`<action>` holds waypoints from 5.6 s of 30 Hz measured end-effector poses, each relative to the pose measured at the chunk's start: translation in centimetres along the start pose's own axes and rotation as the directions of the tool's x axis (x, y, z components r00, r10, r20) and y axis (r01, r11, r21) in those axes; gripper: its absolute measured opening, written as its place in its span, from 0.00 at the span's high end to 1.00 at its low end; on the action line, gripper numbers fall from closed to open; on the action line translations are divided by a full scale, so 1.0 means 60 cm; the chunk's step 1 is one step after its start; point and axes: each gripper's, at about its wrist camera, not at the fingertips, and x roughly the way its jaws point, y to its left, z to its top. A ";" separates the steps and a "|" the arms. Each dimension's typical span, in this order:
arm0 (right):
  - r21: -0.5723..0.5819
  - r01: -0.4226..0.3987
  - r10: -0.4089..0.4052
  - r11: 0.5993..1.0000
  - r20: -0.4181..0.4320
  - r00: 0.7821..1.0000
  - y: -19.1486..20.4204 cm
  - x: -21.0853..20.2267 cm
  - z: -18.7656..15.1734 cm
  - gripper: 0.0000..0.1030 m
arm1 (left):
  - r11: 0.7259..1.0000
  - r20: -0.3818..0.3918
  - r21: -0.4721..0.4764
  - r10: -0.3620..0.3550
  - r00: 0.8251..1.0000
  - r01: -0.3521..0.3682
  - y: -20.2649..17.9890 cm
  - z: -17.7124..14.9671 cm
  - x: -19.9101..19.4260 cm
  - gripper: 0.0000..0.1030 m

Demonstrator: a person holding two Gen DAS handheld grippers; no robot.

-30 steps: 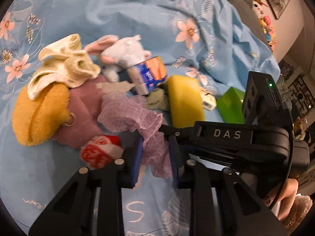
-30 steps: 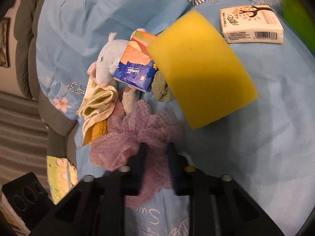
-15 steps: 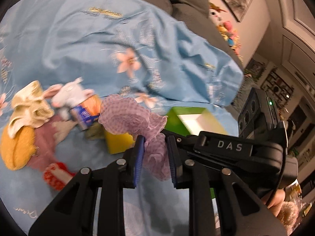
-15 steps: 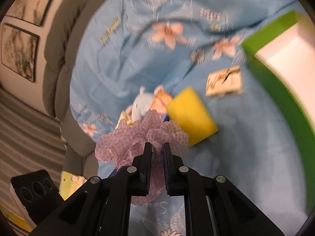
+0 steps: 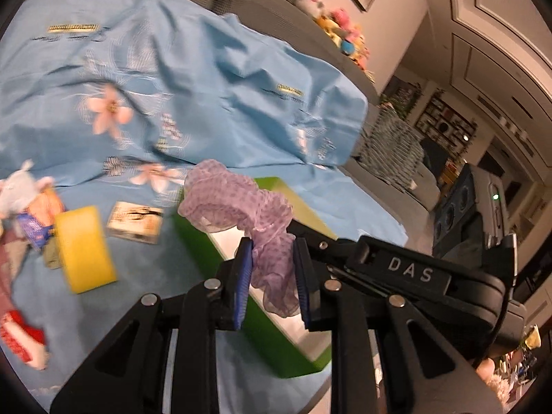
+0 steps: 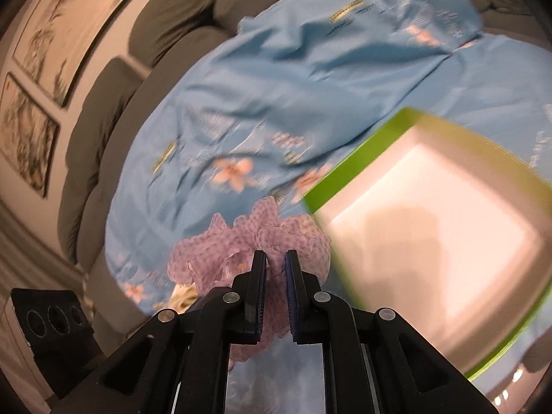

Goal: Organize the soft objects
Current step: 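Carry the pink bath puff into the green box and release it, then grasp the red-white patterned sock with the left gripper, then carry the red-white sock into the green box and release it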

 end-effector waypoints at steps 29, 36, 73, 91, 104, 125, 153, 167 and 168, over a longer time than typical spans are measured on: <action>0.124 0.395 -0.404 0.910 0.061 0.913 -0.137 -0.040 0.052 0.34 | 0.998 -0.099 -0.010 0.062 0.993 -0.063 -0.026 -0.032 0.077 0.18; 0.014 0.370 -0.368 0.929 0.140 0.919 -0.068 -0.052 0.031 0.24 | 0.990 -0.069 -0.048 0.131 0.989 -0.135 0.010 -0.037 0.000 0.15; -0.346 -0.121 -0.102 0.931 -0.561 0.821 0.210 0.327 -0.226 0.34 | 0.795 -0.186 -0.496 0.296 0.937 -0.350 0.406 -0.183 -0.199 0.26; -0.298 -0.176 -0.056 0.938 -0.633 0.772 0.207 0.354 -0.265 0.58 | 0.858 -0.129 -0.388 0.311 0.942 -0.337 0.370 -0.169 -0.193 0.62; -0.292 -0.221 0.058 0.931 -0.478 0.876 0.218 0.222 -0.204 0.58 | 0.929 0.005 -0.210 0.312 0.950 -0.304 0.239 -0.119 -0.210 0.63; -0.203 -0.097 0.051 0.974 -0.219 0.974 0.068 0.033 -0.061 0.61 | 0.983 -0.019 0.048 0.178 0.984 -0.177 0.028 -0.062 -0.053 0.63; 0.117 0.297 -0.287 0.948 -0.092 0.953 -0.189 -0.062 0.039 0.61 | 0.995 -0.311 0.087 -0.021 0.950 0.051 -0.098 -0.062 0.202 0.58; 0.138 0.323 -0.320 0.936 -0.041 0.946 -0.156 -0.053 0.034 0.24 | 0.998 -0.148 0.000 0.057 0.987 -0.058 -0.002 -0.039 0.072 0.21; 0.121 0.321 -0.320 0.939 -0.032 0.947 -0.146 -0.049 0.032 0.22 | 0.997 -0.134 -0.015 0.072 0.988 -0.075 0.012 -0.039 0.056 0.19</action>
